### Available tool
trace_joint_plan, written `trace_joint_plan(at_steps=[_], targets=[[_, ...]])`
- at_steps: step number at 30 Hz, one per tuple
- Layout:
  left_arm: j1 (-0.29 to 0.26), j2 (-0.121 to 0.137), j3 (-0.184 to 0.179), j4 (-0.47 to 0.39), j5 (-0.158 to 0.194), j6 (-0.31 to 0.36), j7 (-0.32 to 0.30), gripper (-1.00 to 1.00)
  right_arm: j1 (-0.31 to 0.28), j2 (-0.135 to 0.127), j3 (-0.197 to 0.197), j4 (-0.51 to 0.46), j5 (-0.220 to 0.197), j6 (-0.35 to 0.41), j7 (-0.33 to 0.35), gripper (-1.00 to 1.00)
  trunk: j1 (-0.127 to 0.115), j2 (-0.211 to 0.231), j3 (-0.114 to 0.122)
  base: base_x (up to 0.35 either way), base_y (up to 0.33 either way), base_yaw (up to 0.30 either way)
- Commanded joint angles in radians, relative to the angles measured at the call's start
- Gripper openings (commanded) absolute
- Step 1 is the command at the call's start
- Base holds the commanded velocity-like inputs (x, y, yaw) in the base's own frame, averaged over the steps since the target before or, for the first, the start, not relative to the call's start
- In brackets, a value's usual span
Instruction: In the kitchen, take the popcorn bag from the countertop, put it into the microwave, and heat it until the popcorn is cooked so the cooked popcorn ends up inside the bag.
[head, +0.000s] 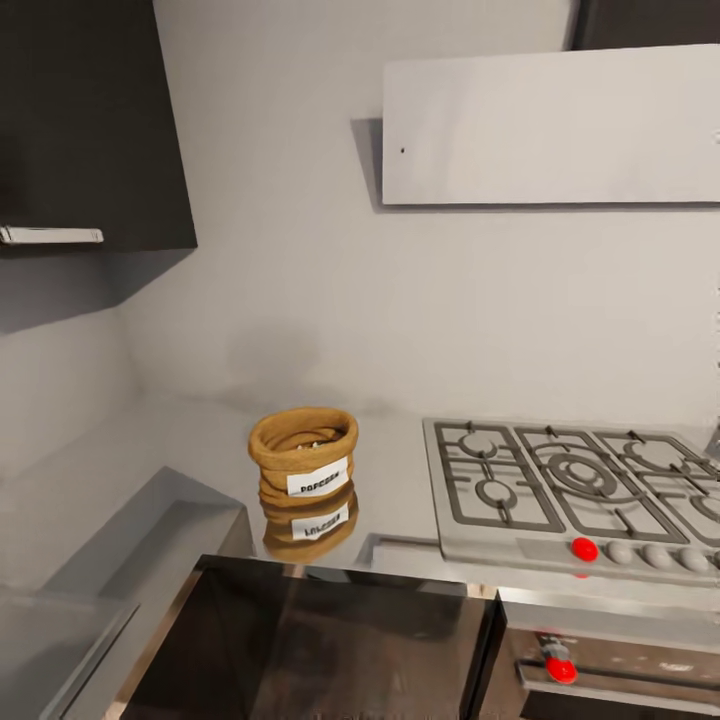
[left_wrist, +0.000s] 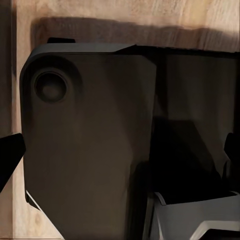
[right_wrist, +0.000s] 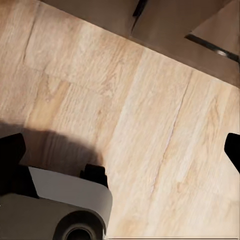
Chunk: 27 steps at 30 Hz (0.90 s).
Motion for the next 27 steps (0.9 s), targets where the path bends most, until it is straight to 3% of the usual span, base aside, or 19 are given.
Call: trace_joint_plan(at_steps=[1, 11, 15, 19, 21, 23, 24, 27], targets=[[0.000, 0.000, 0.000, 0.000, 0.006, -0.003, 0.000, 1.00, 0.000, 0.002, -0.004, -0.005, 0.006, 0.007, 0.001, 1.00, 0.000, -0.001, -0.001, -0.295, 0.000, 0.000], [0.000, 0.000, 0.000, 0.000, 0.007, -0.003, 0.000, 1.00, 0.000, 0.006, -0.003, -0.010, 0.002, 0.011, 0.001, 1.00, 0.000, -0.001, -0.001, -0.339, 0.000, 0.000], [0.000, 0.000, 0.000, 0.000, 0.007, -0.003, 0.000, 1.00, 0.000, 0.042, -0.001, -0.075, 0.006, 0.032, 0.001, 1.00, 0.000, -0.001, -0.001, -0.342, 0.000, 0.000], [0.000, 0.001, 0.000, 0.000, 0.007, -0.003, 0.000, 1.00, 0.000, 0.102, 0.006, -0.249, 0.009, 0.167, 0.003, 1.00, 0.000, -0.001, -0.001, -0.149, 0.000, 0.000], [0.000, 0.001, 0.000, 0.000, 0.007, -0.003, 0.000, 1.00, 0.000, 0.104, 0.044, -0.369, 0.006, 0.257, 0.021, 1.00, 0.000, -0.001, -0.001, -0.026, 0.000, 0.000], [0.000, 0.001, 0.000, 0.000, 0.007, -0.003, 0.000, 1.00, 0.000, 0.104, 0.103, -0.494, 0.000, 0.363, 0.068, 1.00, 0.000, -0.001, -0.001, -0.009, 0.000, 0.000], [0.000, 0.001, 0.000, 0.000, 0.007, -0.003, 0.000, 1.00, 0.000, 0.104, 0.152, -0.651, -0.004, 0.492, 0.160, 1.00, 0.000, -0.001, -0.001, -0.002, 0.000, 0.000], [0.000, 0.001, 0.000, 0.000, 0.007, -0.003, 0.000, 1.00, 0.000, 0.104, 0.177, -0.882, -0.005, 0.648, 0.281, 1.00, 0.000, -0.001, -0.001, 0.000, 0.000, 0.000]])
